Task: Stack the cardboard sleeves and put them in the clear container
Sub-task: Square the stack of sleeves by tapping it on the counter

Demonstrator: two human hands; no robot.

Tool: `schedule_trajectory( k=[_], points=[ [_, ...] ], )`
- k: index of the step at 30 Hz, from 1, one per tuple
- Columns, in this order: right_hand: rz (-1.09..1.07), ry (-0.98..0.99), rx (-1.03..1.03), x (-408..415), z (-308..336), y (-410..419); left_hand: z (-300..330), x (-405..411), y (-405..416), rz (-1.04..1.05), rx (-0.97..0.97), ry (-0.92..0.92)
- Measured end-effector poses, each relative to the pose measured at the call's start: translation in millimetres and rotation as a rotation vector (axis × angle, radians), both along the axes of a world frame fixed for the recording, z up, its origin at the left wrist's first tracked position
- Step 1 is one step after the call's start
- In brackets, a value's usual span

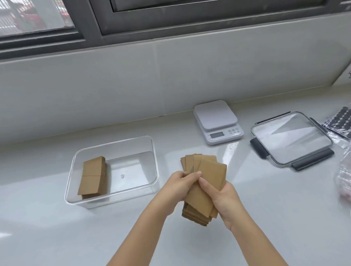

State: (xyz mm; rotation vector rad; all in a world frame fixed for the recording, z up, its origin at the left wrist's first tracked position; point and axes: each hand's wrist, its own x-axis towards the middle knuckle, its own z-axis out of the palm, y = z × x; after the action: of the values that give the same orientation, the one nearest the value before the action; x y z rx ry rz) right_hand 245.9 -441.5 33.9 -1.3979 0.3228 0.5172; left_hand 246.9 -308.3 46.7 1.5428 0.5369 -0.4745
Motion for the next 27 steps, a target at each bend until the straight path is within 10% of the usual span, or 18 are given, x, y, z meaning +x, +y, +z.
schedule_trajectory(
  k=[8, 15, 20, 27],
  points=[
    [-0.017, 0.051, -0.542, 48, -52, 17, -25, 50, -1, -0.008, 0.116, 0.081],
    [-0.017, 0.084, -0.530, 62, -57, 27, -37, 60, -3, -0.034, 0.207, 0.040],
    [-0.017, 0.023, -0.570, 67, -61, 29, -42, 62, -7, -0.160, 0.758, -0.021],
    [0.062, -0.048, -0.561, 73, -61, 29, -56, 69, -5, 0.067, 0.336, 0.044]
  ],
)
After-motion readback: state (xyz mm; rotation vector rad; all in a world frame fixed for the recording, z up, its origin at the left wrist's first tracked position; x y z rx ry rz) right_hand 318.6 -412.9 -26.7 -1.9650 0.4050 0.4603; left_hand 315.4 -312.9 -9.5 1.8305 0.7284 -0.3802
